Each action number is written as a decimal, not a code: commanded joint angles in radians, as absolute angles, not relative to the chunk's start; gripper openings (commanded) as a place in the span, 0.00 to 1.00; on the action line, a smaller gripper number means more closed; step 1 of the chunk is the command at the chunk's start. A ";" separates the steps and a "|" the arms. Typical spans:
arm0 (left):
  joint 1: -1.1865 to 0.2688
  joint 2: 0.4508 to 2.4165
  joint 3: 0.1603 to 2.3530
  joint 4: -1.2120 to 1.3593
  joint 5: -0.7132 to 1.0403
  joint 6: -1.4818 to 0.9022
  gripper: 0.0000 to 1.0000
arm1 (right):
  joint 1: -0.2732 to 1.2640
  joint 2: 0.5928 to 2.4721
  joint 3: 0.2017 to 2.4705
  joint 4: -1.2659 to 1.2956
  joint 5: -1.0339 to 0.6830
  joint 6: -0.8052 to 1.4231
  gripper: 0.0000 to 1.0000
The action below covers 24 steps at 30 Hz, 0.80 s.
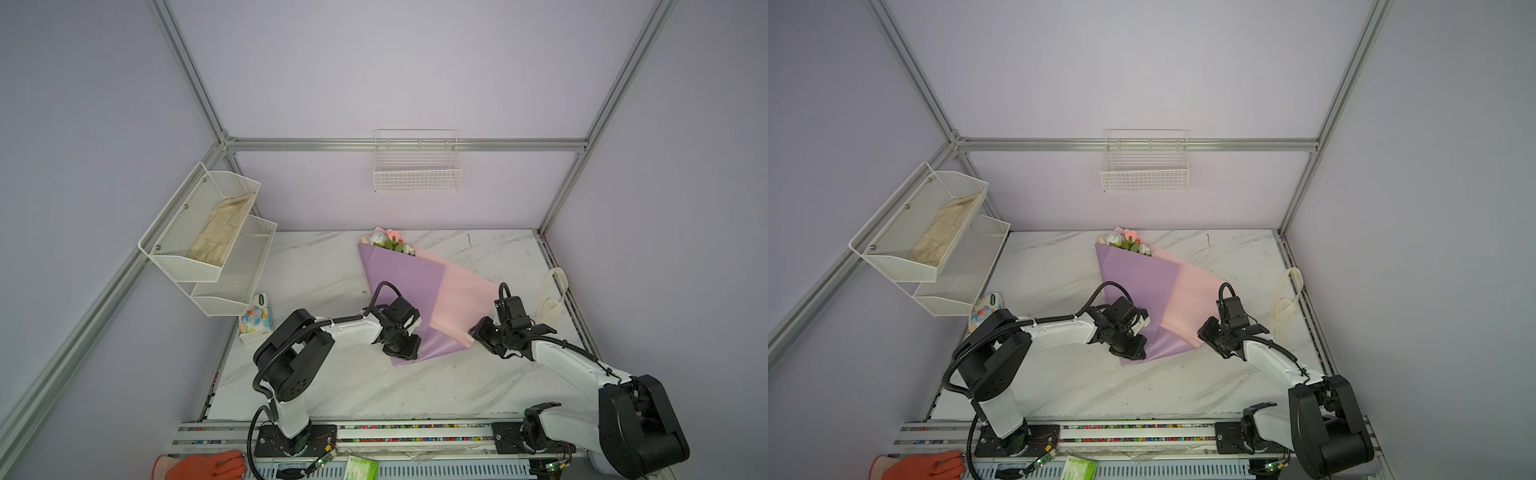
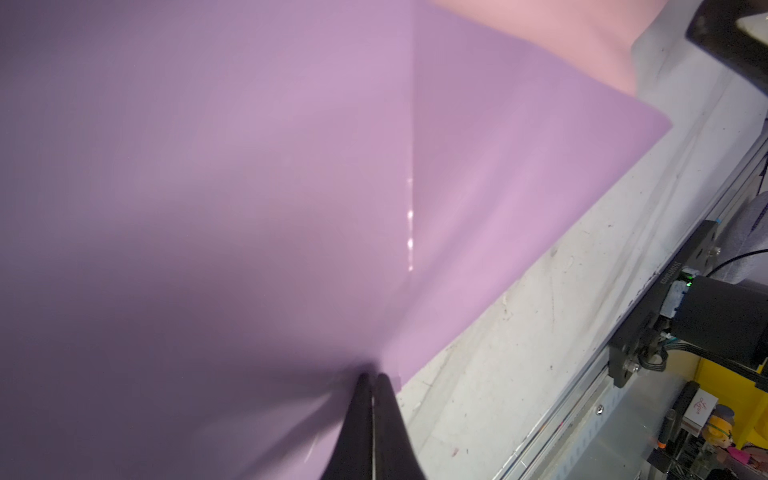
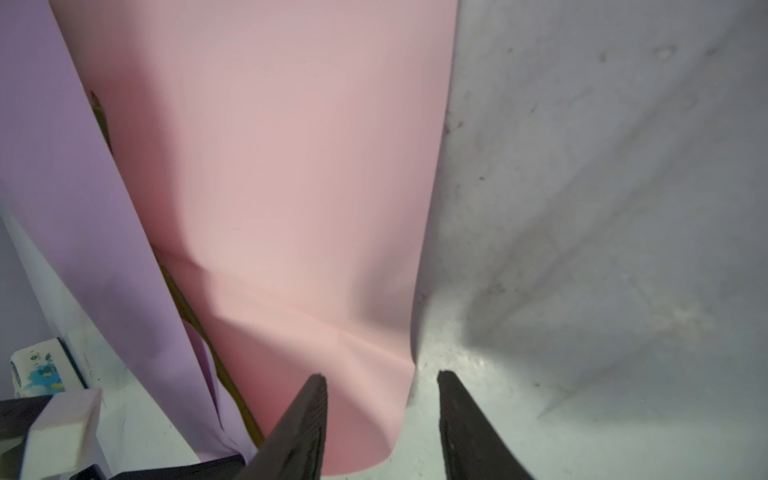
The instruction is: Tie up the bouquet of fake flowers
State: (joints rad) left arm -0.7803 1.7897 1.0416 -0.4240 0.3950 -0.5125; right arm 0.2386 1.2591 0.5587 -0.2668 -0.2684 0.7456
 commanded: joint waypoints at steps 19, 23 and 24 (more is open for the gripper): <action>-0.795 1.934 1.206 -0.388 0.482 -0.455 0.07 | 0.031 1.531 0.735 -0.218 -0.400 0.479 0.51; -0.795 1.934 1.203 -0.391 0.472 -0.451 0.06 | 0.014 1.615 0.752 -0.157 -0.421 0.473 0.50; -0.795 1.934 1.203 -0.391 0.469 -0.451 0.06 | 0.014 1.637 0.759 -0.141 -0.433 0.473 0.50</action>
State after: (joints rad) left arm -0.7883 1.9224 1.1576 -0.3653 0.4797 -0.4774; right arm 0.0212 1.5780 0.7563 -0.1703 -0.4091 0.5007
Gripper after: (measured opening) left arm 0.058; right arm 0.497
